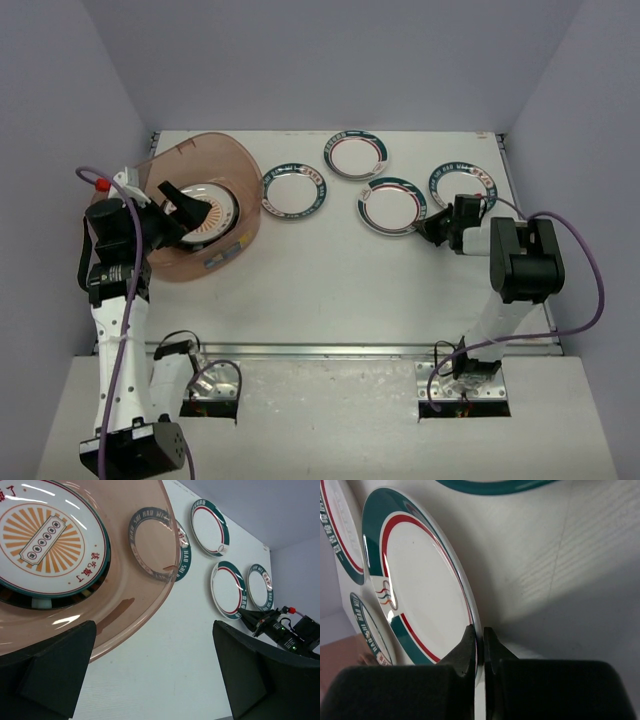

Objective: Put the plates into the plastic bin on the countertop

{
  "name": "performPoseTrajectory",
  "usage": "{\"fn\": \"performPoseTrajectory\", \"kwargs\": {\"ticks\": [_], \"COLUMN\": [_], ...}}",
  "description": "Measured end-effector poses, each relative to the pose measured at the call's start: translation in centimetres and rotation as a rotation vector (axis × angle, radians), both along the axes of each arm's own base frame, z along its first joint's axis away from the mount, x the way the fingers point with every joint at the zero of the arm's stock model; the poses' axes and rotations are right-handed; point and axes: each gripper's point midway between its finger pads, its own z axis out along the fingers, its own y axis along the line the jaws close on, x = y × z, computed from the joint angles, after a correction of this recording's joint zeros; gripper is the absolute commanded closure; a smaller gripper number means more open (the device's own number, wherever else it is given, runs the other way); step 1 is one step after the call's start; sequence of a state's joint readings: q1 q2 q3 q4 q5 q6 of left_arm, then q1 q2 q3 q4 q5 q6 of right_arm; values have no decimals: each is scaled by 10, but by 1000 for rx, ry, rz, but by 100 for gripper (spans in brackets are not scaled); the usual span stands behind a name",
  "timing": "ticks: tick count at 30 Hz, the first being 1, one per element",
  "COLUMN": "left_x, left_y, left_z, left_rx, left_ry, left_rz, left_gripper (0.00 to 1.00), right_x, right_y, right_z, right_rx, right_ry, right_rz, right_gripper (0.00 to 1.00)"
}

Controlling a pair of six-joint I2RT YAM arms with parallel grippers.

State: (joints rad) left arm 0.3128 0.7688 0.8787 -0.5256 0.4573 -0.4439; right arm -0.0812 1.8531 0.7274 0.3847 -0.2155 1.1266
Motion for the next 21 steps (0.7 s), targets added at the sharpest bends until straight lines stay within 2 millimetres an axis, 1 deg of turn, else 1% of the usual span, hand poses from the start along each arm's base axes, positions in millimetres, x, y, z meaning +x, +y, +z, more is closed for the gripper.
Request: {"fn": "performPoseTrajectory", "kwargs": {"ticks": [3, 4, 6, 7, 8, 10, 11, 13, 14, 15, 18, 21], "left_x": [-1, -1, 1, 2, 3, 3, 2, 2, 4, 6, 6, 5], "left_y": [-8, -12, -27, -39, -53, -90, -106, -133, -143, -151, -166, -182], "left_z": [2, 4, 11, 13, 15, 13, 12, 8, 3, -6, -30, -38], "left_rx": [-18, -31, -51, -55, -57, -59, -61, -60, -58, -54, -51, -60], "left_ry": [-8, -12, -34, -45, -51, -35, -27, -11, 7, 32, 103, 119], "left_rz": [-35, -53, -107, -144, -192, -316, -373, -464, -492, -509, -549, -597], "left_gripper": [0, 0, 0, 0, 0, 0, 0, 0, 1, 2, 12, 40], "right_x": [-15, -21, -31, -37, -45, -58, -64, -80, -90, -99, -119, -130], "right_y": [5, 9, 21, 30, 41, 69, 86, 119, 133, 143, 161, 172], "right_z": [4, 9, 24, 33, 42, 62, 74, 101, 116, 131, 168, 192], "right_rx": [-13, -28, -73, -109, -147, -219, -229, -201, -158, -115, -15, 67], "right_ry": [21, 25, 14, 8, 4, -19, -48, -136, -189, -237, -362, -450], "right_rz": [36, 63, 141, 198, 264, 427, 519, 694, 770, 831, 952, 1028], "right_gripper": [100, 100, 100, 100, 100, 100, 100, 100, 100, 100, 100, 100]}}
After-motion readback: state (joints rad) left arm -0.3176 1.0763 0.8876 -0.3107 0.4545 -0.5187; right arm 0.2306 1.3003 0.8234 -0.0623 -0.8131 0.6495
